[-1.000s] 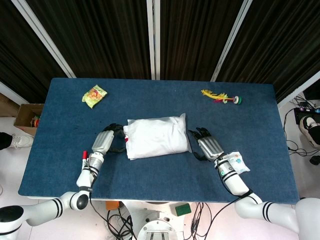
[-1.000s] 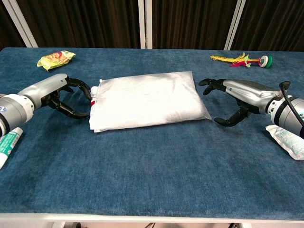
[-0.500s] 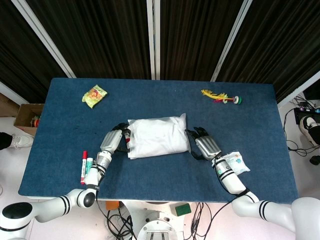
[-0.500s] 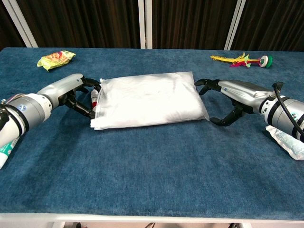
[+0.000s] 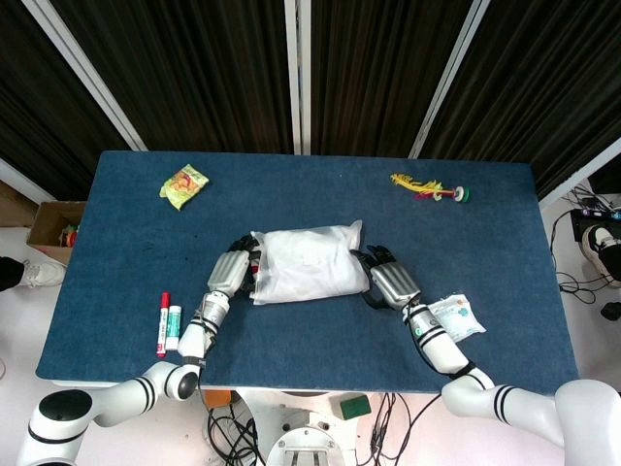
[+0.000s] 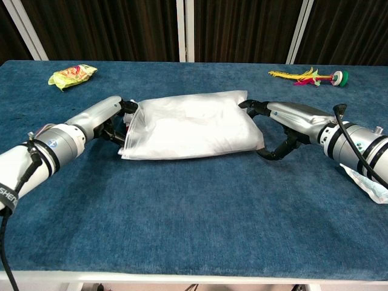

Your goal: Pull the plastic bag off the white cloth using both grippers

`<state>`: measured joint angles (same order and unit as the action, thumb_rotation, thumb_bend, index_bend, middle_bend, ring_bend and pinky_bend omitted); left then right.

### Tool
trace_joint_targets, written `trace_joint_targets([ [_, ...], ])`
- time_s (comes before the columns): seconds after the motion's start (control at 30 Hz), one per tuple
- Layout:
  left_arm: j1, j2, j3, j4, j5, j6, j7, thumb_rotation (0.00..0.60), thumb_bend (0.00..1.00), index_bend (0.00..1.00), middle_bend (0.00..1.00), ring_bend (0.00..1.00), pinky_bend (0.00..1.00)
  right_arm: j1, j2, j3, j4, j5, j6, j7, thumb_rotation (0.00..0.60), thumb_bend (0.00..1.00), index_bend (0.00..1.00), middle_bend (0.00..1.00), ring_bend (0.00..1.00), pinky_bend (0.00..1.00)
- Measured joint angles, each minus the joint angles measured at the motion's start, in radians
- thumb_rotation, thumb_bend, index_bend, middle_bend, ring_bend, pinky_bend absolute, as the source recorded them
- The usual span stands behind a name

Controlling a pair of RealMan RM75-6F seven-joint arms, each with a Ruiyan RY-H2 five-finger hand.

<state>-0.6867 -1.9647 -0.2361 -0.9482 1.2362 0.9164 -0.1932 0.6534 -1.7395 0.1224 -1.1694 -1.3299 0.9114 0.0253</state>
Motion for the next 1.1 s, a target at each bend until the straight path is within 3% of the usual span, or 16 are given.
trace_joint_targets([
  [0.13,0.004,-0.023,0.007,0.038,0.039,0.056,-0.037,0.600,0.53,0.74,0.32,0.08,0.12,-0.009,0.017,-0.005,-0.009,-0.001,0.009,-0.005,0.600,0.33,0.07,0.18,0.00,0.00],
  [0.27,0.028,-0.020,0.025,0.038,0.064,0.098,-0.056,0.600,0.54,0.76,0.34,0.09,0.12,-0.027,0.059,-0.007,-0.039,0.008,0.021,-0.024,0.600,0.33,0.07,0.19,0.00,0.00],
  [0.73,0.096,0.057,0.060,-0.157,0.073,0.159,0.030,0.600,0.53,0.77,0.34,0.09,0.12,-0.034,0.189,0.033,-0.229,0.184,-0.010,-0.212,0.600,0.26,0.09,0.22,0.00,0.01],
  [0.87,0.097,0.061,0.053,-0.168,0.067,0.159,0.047,0.600,0.53,0.77,0.33,0.09,0.12,0.029,0.204,0.088,-0.204,0.227,-0.063,-0.241,0.600,0.28,0.10,0.22,0.00,0.01],
  [1.1,0.100,0.066,0.051,-0.174,0.066,0.161,0.058,0.600,0.53,0.76,0.33,0.09,0.12,0.190,0.172,0.122,-0.049,0.235,-0.174,-0.356,0.600,0.29,0.13,0.18,0.00,0.01],
])
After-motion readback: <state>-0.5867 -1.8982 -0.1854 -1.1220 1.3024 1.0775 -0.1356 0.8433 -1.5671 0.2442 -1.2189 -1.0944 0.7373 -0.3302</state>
